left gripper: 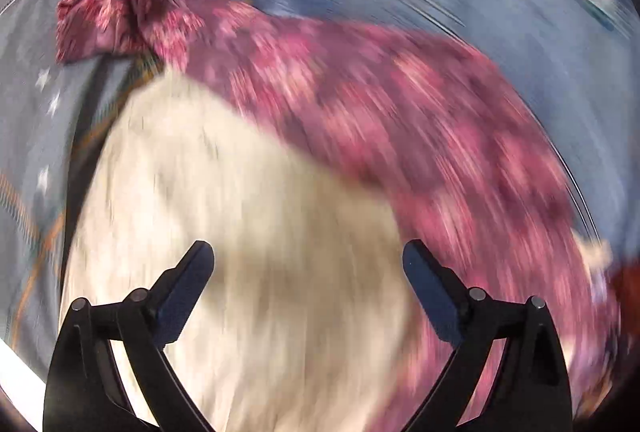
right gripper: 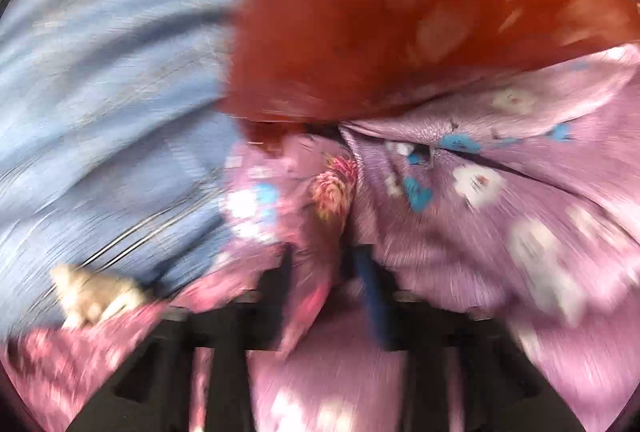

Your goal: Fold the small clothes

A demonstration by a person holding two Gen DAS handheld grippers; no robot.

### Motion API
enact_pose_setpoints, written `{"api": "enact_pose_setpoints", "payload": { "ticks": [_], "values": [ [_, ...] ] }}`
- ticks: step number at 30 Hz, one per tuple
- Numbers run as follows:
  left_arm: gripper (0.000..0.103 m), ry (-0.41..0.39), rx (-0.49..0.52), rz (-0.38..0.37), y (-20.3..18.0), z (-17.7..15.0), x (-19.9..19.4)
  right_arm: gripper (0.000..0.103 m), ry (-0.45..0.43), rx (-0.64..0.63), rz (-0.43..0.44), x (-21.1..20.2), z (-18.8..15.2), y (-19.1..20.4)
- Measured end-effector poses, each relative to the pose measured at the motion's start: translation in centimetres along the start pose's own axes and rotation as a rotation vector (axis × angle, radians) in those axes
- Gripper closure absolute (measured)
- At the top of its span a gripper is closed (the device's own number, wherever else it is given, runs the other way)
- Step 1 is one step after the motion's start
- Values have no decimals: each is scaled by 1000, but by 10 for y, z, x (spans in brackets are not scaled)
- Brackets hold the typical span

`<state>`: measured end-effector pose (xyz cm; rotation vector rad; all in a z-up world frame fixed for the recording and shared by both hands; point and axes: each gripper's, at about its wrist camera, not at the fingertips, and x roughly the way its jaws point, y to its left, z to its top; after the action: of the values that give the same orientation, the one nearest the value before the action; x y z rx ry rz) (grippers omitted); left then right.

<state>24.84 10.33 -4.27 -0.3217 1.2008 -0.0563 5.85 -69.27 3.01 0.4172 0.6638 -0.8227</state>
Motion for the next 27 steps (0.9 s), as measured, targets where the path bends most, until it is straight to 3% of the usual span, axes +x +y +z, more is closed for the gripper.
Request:
{"api": "enact_pose_setpoints", "payload": {
  "ticks": [1, 4, 6, 9, 12, 18, 19, 20, 21, 23, 25, 27],
  "values": [
    [6, 10, 28, -40, 1, -18, -9, 38, -20, -43, 51, -23, -17, 6],
    [6, 86, 92, -142, 7, -89, -27, 35, 22, -135, 241, -69, -71, 18],
    [6, 156, 109, -201, 13, -133, -31, 32, 119, -197, 366, -92, -123, 27],
    [6, 222, 145, -232, 18, -186, -33, 32, 258, -285, 479, -113, -198, 52],
    [6, 209, 151, -221, 18, -223, -41, 32, 373, -336, 545, -131, -269, 60],
    [7, 228, 154, -274, 6, -252, -49, 33, 529, -290, 665, -142, -335, 75],
    [10, 221, 159, -269, 4, -253, -51, 49, 538, -311, 676, -146, -340, 81],
    [11, 218, 158, -267, 4, -254, -53, 97, 524, -357, 664, -152, -343, 86],
    [11, 220, 152, -276, 6, -254, -56, 95, 516, -387, 673, -164, -345, 83],
    [11, 204, 136, -286, 8, -252, -58, 97, 440, -315, 746, -186, -326, 60],
    [11, 185, 102, -287, 16, -249, -62, 97, 331, -247, 709, -197, -303, 25],
    [11, 206, 51, -312, 18, -250, -56, 97, 332, -194, 647, -185, -297, 3]
  ]
}}
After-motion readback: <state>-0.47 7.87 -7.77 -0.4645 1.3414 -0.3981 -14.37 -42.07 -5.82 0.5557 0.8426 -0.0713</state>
